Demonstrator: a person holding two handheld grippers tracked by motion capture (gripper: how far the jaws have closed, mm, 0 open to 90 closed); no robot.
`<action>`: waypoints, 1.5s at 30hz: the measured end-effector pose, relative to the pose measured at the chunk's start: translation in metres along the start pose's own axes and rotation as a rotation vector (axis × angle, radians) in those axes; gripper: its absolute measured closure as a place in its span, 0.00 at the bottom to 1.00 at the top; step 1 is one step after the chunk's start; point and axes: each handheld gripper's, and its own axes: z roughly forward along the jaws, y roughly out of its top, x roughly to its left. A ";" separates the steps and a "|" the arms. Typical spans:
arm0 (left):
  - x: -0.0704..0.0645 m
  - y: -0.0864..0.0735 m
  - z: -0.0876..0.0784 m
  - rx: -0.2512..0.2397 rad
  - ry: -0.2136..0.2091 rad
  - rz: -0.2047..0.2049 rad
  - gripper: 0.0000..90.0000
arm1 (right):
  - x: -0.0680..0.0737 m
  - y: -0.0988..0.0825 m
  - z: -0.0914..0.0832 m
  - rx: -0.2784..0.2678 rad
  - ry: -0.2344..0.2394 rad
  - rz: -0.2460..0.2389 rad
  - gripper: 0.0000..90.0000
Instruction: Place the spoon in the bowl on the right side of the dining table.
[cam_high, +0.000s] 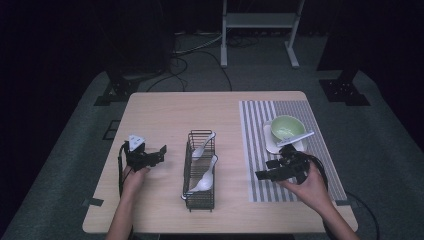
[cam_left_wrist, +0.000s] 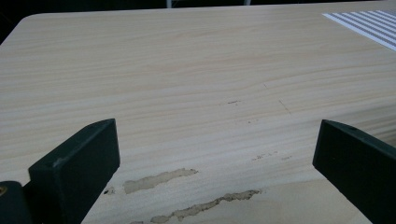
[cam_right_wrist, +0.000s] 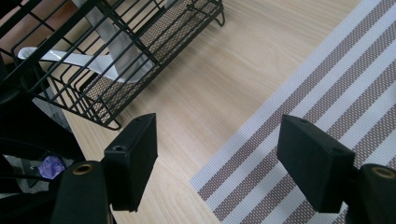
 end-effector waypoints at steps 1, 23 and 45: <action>0.000 0.000 0.000 0.002 0.000 0.006 0.00 | 0.001 0.001 0.000 0.002 0.001 -0.004 0.31; -0.001 0.000 0.000 0.001 -0.003 0.009 0.00 | 0.022 0.029 0.001 0.034 0.034 -0.059 0.31; -0.001 0.000 0.000 0.003 -0.005 0.010 0.00 | 0.063 0.070 0.013 0.098 0.101 -0.162 0.31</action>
